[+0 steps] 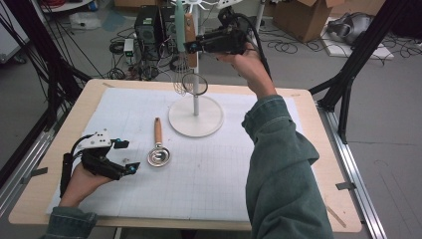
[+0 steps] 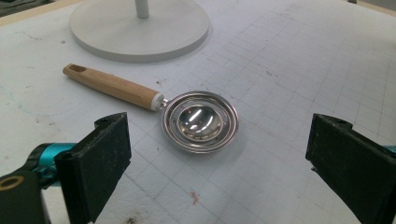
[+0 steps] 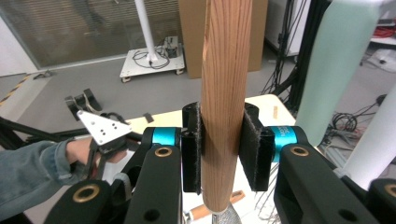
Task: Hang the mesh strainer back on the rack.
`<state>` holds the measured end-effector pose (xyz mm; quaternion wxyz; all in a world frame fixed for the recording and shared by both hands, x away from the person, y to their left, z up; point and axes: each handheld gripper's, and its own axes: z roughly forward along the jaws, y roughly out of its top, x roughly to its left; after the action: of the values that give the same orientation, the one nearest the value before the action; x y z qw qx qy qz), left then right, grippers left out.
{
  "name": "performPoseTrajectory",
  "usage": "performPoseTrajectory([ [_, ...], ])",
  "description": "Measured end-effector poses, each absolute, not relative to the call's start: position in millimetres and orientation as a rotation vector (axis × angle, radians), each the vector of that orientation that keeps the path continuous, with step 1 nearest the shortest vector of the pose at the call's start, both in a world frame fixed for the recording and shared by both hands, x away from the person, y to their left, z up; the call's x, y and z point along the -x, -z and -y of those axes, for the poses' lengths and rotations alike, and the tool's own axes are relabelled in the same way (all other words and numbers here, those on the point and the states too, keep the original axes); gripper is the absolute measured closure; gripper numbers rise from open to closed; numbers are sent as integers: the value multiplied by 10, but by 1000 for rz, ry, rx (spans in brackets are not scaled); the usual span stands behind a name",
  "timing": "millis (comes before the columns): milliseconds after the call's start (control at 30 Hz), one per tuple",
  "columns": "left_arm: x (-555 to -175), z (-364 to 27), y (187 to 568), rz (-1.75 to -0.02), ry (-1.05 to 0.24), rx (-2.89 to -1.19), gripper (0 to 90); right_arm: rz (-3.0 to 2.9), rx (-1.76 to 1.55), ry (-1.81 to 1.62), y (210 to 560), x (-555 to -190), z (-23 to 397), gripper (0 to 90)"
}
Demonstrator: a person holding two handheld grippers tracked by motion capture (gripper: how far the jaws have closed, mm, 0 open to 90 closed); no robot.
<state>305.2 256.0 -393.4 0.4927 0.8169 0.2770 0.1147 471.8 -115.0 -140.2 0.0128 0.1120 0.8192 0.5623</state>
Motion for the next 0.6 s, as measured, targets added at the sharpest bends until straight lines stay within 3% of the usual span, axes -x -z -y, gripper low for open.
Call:
performPoseTrajectory([
  [600, -3052, -2600, 3921, -681, -289, -1966, 72, -2548, -450, -1738, 1415, -4945, 1104, 722],
])
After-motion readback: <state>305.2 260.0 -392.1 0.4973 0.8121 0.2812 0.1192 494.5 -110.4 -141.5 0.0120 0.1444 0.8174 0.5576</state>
